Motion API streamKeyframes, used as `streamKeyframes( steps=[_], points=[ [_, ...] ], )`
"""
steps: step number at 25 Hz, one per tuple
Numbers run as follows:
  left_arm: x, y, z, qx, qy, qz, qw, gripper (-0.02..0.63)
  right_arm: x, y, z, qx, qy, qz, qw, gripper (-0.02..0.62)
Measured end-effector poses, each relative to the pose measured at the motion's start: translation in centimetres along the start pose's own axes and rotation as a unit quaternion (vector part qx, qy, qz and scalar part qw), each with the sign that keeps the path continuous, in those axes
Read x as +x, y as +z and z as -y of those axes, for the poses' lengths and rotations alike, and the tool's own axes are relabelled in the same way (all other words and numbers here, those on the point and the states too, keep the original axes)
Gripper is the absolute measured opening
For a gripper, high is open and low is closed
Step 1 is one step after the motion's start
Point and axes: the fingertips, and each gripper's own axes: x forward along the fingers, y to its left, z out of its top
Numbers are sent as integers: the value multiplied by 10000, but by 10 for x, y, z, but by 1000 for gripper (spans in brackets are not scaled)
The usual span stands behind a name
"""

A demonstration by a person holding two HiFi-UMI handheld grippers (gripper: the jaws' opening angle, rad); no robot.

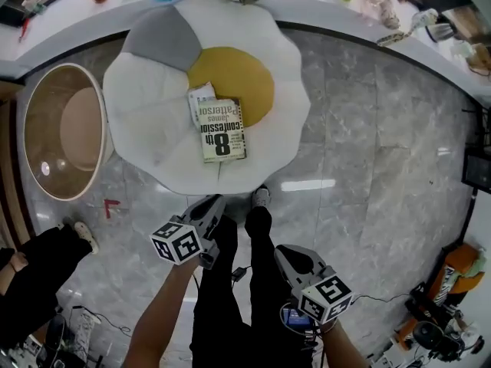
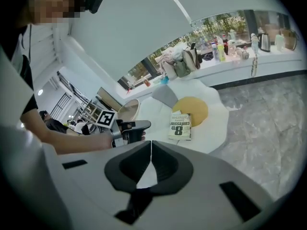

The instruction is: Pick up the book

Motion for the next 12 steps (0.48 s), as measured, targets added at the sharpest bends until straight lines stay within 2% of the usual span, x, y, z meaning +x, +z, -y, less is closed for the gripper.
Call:
streamKeyframes(
  steps=[4, 12],
  points=[
    [32, -12, -38, -268, 94, -119, 9995, 26, 9, -13, 15, 247, 31, -55, 9997, 18],
    [75, -43, -105, -1197, 293, -2, 9924, 112, 29, -32, 28, 353, 139, -279, 9989, 18]
  ],
)
